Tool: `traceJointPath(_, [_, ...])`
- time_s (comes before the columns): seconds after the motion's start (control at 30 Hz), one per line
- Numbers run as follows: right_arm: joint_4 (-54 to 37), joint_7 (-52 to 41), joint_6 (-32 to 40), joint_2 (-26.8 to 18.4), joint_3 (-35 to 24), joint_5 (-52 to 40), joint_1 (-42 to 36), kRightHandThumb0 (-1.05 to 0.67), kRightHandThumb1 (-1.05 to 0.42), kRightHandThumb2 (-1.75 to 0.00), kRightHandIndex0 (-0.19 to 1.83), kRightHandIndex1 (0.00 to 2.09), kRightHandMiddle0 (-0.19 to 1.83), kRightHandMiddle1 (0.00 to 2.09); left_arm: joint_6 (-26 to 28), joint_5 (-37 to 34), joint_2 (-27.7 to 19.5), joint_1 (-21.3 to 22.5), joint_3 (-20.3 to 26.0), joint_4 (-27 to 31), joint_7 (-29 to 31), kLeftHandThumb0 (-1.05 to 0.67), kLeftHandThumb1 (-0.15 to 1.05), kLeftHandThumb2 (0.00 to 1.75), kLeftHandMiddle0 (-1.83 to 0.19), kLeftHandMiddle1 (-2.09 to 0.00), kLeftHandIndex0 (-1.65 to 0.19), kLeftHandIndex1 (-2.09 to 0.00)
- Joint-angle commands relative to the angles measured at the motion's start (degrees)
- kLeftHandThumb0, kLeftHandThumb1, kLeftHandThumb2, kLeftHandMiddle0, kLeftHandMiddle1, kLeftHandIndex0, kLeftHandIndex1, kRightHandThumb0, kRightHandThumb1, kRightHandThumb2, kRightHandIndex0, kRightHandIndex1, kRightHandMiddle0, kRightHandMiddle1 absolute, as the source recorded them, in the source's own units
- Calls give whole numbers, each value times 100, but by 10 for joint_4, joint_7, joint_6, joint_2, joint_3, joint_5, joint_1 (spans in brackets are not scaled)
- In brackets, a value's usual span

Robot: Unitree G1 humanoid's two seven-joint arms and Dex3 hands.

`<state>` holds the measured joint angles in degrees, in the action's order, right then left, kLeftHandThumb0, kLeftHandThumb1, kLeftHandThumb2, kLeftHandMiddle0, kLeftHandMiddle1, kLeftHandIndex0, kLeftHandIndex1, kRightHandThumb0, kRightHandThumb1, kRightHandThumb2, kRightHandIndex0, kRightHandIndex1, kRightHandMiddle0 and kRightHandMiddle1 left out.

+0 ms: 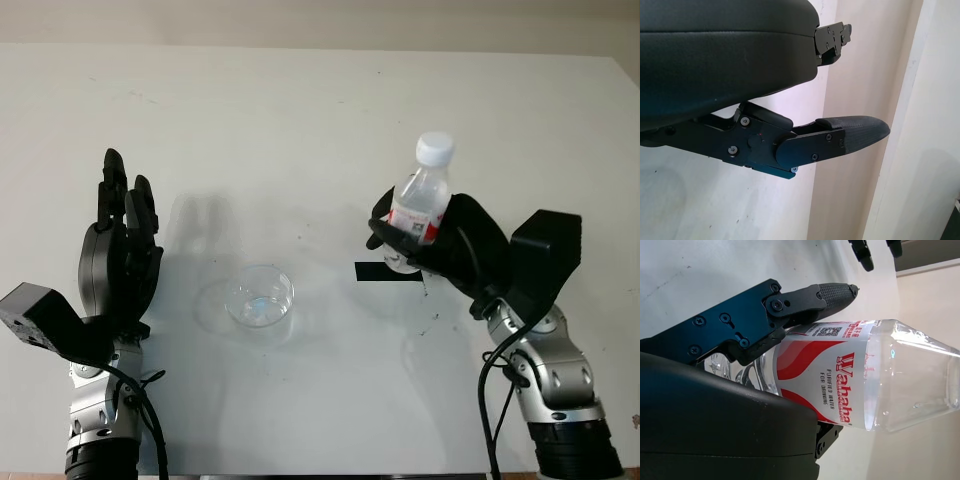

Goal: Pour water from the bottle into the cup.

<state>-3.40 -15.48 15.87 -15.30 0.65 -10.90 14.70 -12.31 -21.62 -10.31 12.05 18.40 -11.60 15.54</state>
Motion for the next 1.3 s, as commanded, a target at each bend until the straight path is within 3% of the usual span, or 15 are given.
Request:
traceJointPath(0.0, [5, -5, -14, 8, -3, 0, -6, -41, -105, -40, 115, 209, 81, 209, 2, 1, -4, -14, 2, 3, 4, -77, 105, 58, 19, -4, 19, -2])
traceJointPath(0.43, [41, -6, -25, 36, -7, 4, -2, -45, -105, -39, 106, 209, 70, 209, 7, -1, -8, -12, 6, 4, 7, -77, 105, 56, 19, -5, 19, -2])
traceJointPath(0.53, [51, -8, -45, 41, -6, 9, -4, -46, -105, -38, 91, 209, 60, 209, 9, 2, -9, -11, 7, 4, 4, -77, 105, 57, 18, -5, 18, -2])
traceJointPath(0.63, [63, -13, -67, 45, -6, 12, -7, -51, -105, -34, 49, 208, 28, 209, 6, 3, -11, -9, 7, 0, 6, -78, 105, 57, 18, -5, 18, -2])
traceJointPath(0.67, [67, -17, -72, 46, -7, 10, -8, -55, -105, -30, 33, 198, 13, 203, 5, 3, -11, -8, 7, -1, 6, -78, 105, 57, 18, -6, 18, -3])
traceJointPath(0.77, [77, -30, -88, 45, -9, 8, -11, -57, -105, -27, 22, 179, 2, 188, 6, 3, -12, -7, 7, -2, 6, -78, 105, 57, 17, -6, 18, -3])
traceJointPath(0.8, [80, -35, -95, 44, -9, 8, -12, -56, -105, -25, 19, 158, 0, 170, 6, 3, -13, -7, 7, -2, 6, -78, 105, 57, 18, -5, 18, -3])
traceJointPath(0.97, [80, -38, -108, 40, -9, 19, -20, -60, -105, -17, -4, 99, -12, 108, 5, -4, -15, -5, 10, -6, 13, -78, 105, 56, 18, -5, 19, -3])
traceJointPath(1.03, [79, -37, -113, 39, -9, 25, -23, -63, -105, -15, -3, 59, -10, 76, 5, -3, -15, -4, 10, -6, 14, -78, 105, 56, 17, -6, 19, -3])
traceJointPath(1.13, [79, -38, -116, 37, -8, 31, -25, -63, -105, -12, -3, 31, -11, 57, 4, -4, -15, -3, 12, -8, 16, -78, 105, 56, 17, -6, 19, -3])
traceJointPath(1.27, [78, -39, -124, 34, -9, 39, -32, -64, -104, -7, -5, 15, -13, 45, 5, -4, -15, 0, 12, -9, 16, -78, 105, 56, 17, -5, 19, -3])
